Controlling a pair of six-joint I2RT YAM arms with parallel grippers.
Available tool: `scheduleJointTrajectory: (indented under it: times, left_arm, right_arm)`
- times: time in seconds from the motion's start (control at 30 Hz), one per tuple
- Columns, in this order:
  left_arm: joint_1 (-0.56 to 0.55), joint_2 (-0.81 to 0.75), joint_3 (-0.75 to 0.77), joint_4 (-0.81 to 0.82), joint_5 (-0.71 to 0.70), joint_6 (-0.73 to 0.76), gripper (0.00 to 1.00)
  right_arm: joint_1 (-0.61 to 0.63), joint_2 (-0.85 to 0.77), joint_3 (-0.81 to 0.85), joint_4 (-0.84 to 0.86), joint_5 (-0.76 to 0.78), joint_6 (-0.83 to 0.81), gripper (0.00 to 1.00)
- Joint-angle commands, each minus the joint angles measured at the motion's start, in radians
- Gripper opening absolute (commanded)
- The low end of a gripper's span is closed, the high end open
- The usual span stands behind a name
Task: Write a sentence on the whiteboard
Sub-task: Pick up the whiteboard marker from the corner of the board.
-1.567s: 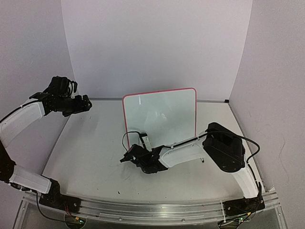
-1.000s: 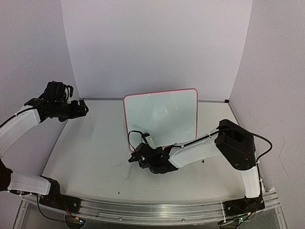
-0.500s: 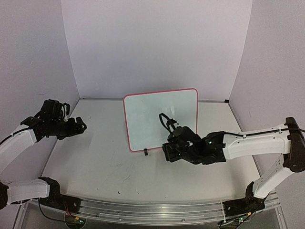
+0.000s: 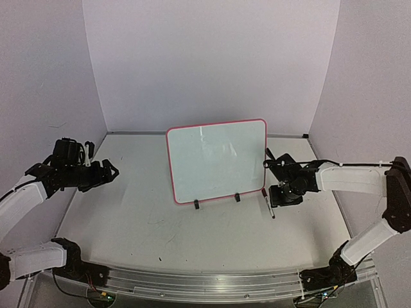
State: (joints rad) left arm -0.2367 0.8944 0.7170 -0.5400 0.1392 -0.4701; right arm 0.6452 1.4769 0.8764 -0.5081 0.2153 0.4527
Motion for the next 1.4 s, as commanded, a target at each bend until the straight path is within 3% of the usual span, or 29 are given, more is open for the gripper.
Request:
scheduleJointTrajectory:
  times: [0.0, 0.47, 0.73, 1.13, 1.37]
  left_arm:
    - [-0.004, -0.028, -0.012, 0.021, 0.015, -0.020, 0.91]
    - [-0.005, -0.025, -0.026, 0.025, 0.030, -0.035, 0.91]
    - [-0.006, -0.017, -0.009, 0.016, 0.049, -0.026, 0.91]
    - [-0.006, -0.003, -0.002, 0.003, 0.095, -0.013, 0.91]
    - [-0.007, -0.026, -0.001, -0.021, 0.103, 0.001, 0.91]
  right_arm:
    - [-0.036, 0.073, 0.026, -0.034, -0.074, -0.057, 0.52]
    - [-0.048, 0.194, 0.037, 0.071, -0.154, -0.040, 0.41]
    - [-0.048, 0.210, 0.022, 0.096, -0.115, 0.000, 0.23]
    - [-0.050, 0.232, -0.011, 0.134, -0.119, 0.030, 0.18]
    - [-0.050, 0.204, -0.037, 0.143, -0.104, 0.042, 0.07]
